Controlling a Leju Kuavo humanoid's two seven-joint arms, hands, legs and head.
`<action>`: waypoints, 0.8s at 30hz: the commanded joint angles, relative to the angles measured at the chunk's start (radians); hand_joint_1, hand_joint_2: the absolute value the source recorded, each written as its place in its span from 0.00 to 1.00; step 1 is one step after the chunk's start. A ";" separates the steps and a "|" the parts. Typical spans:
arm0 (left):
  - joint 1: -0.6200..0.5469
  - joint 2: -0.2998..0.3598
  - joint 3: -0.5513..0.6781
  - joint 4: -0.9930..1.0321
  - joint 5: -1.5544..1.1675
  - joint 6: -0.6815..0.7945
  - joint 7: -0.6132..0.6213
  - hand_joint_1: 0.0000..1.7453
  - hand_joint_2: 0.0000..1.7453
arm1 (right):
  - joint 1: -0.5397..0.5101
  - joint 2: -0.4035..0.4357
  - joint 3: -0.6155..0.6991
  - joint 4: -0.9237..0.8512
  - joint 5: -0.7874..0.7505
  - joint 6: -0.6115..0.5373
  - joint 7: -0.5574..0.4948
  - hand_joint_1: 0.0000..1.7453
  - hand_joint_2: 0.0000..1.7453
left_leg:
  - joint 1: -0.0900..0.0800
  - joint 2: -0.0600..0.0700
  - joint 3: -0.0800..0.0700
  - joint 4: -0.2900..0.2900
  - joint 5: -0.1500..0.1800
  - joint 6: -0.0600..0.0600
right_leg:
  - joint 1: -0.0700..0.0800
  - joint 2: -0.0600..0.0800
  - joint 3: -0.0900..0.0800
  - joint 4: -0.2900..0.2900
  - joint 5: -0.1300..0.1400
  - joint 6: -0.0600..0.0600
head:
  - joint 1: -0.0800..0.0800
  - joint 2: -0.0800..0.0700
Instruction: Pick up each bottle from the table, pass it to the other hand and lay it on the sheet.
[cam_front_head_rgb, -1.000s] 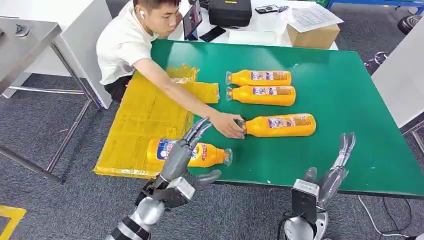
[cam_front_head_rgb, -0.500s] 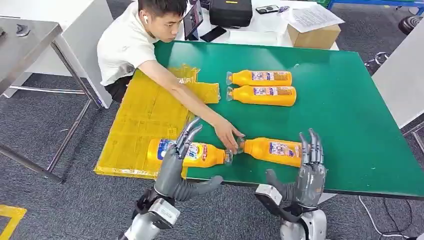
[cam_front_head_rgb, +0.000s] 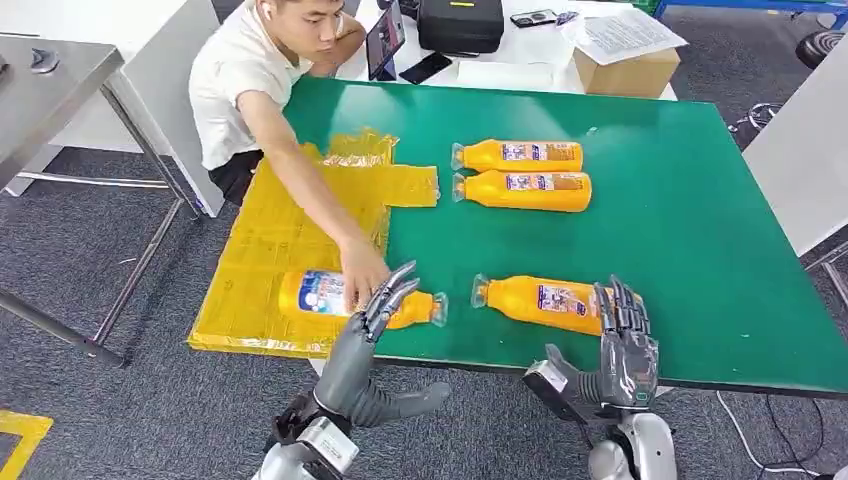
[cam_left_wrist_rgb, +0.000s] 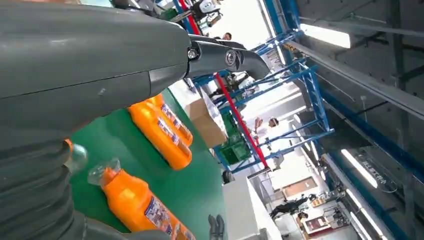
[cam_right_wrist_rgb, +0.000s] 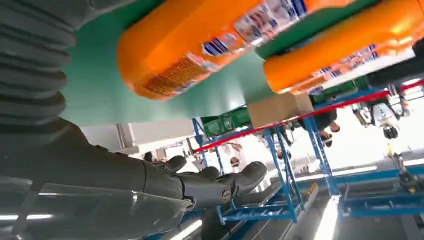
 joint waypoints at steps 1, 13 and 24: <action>-0.013 0.026 -0.023 0.021 0.009 -0.005 0.009 0.00 1.00 | -0.083 -0.075 0.032 0.140 0.061 0.003 0.093 0.00 1.00 | 0.001 0.002 0.004 -0.001 -0.001 -0.001 | 0.000 0.003 0.003 -0.001 -0.001 -0.001 | 0.000 0.000; -0.039 0.024 -0.039 0.041 0.012 -0.013 0.008 0.00 1.00 | -0.212 -0.207 0.139 0.322 0.085 0.003 0.221 0.00 1.00 | 0.000 0.001 0.003 -0.001 0.000 -0.001 | 0.000 0.001 0.002 -0.001 0.000 -0.001 | 0.000 0.000; -0.038 0.027 -0.042 0.045 0.012 -0.013 0.008 0.00 1.00 | -0.236 -0.205 0.135 0.359 0.080 0.003 0.225 0.00 1.00 | 0.000 0.003 0.005 -0.001 -0.001 -0.002 | 0.000 0.004 0.004 -0.001 0.000 -0.002 | 0.000 0.000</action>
